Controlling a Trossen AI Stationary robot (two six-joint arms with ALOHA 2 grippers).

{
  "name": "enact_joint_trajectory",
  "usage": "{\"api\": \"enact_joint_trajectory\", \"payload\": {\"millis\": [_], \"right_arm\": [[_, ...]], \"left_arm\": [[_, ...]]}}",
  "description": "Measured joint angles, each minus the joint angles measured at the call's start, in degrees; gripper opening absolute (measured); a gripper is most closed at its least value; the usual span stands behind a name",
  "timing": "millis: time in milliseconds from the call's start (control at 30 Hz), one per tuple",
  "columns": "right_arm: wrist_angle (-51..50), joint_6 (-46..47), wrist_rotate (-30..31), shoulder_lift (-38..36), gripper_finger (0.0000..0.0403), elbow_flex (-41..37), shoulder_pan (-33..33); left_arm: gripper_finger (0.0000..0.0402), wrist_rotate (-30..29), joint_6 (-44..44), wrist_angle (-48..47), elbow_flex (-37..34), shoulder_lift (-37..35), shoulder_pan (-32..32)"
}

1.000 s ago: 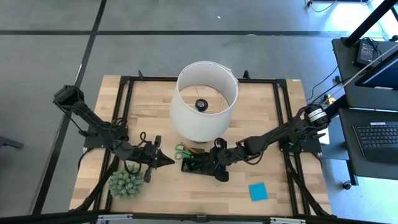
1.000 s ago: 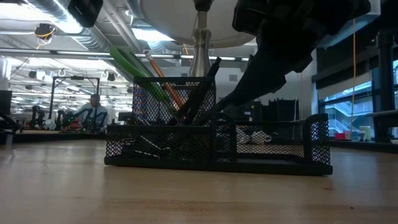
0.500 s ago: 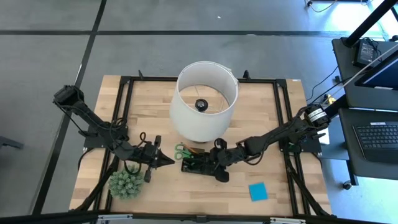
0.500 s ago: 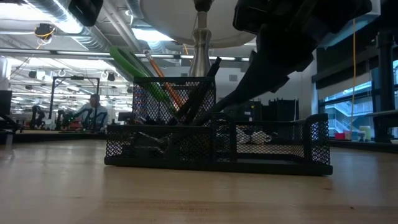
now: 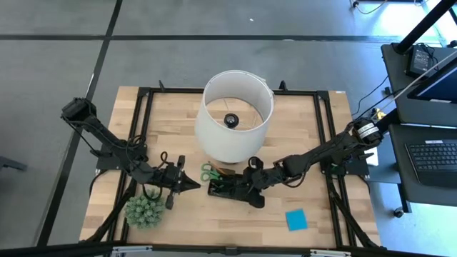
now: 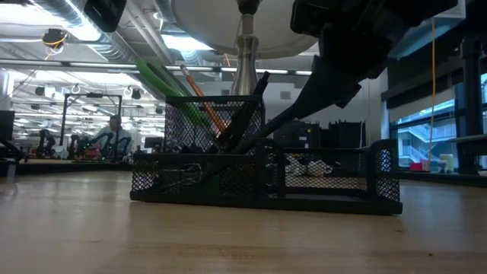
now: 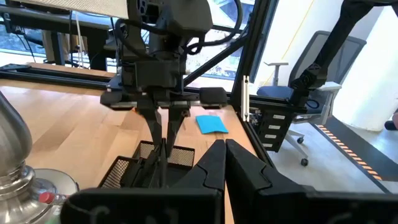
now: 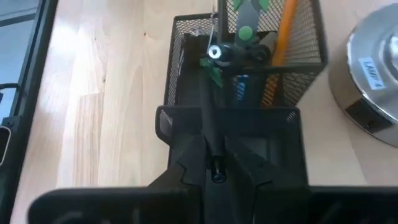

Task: Pick and place office supplies into organizer
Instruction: Put the black pen into the black desk organizer

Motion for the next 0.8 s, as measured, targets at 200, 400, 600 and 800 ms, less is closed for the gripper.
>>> {"api": "enact_joint_trajectory", "payload": {"millis": [200,400,600,800], "right_arm": [[-2.3,0.5,0.0,-3.0,0.0041,0.0,0.1],[-6.7,2.3,-0.2,-7.1,0.0041,0.0,0.4],[-7.4,3.2,-2.5,-10.2,0.004,0.9,1.2],[-11.4,0.5,-2.5,-10.3,0.0041,7.5,1.4]], "left_arm": [[0.0002,0.0,0.0,0.0,0.0,0.0,0.0],[0.0004,0.0,0.0,-0.1,0.0,0.0,0.0],[0.0001,0.0,0.0,-0.9,0.0,0.0,0.0],[0.0003,0.0,0.0,-1.7,0.0,0.0,0.0]]}}
